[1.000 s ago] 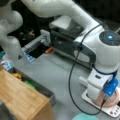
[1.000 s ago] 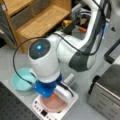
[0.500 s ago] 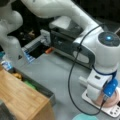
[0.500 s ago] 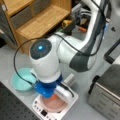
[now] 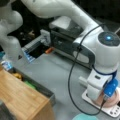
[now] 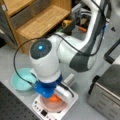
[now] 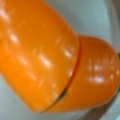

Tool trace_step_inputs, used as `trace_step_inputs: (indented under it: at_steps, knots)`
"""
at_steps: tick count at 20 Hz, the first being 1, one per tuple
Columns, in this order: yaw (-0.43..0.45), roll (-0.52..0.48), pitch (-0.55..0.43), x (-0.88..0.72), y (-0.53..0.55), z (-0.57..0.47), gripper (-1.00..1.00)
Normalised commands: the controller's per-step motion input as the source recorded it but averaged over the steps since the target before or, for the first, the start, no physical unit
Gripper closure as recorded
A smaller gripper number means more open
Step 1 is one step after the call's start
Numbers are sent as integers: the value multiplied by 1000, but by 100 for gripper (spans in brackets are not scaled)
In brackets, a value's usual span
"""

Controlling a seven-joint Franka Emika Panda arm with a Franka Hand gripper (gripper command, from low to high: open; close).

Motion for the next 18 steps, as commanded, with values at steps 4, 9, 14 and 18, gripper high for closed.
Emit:
trace_step_inputs:
  at_steps: [4, 9, 14, 18]
  knots:
    - [-54, -191, -165, -185, 63, -62, -100]
    - [-53, -192, -162, -168, 47, -40, -100]
    - [-51, -184, -141, -169, 48, -28, -100]
    - [-45, -167, -114, -163, 55, 29, -100]
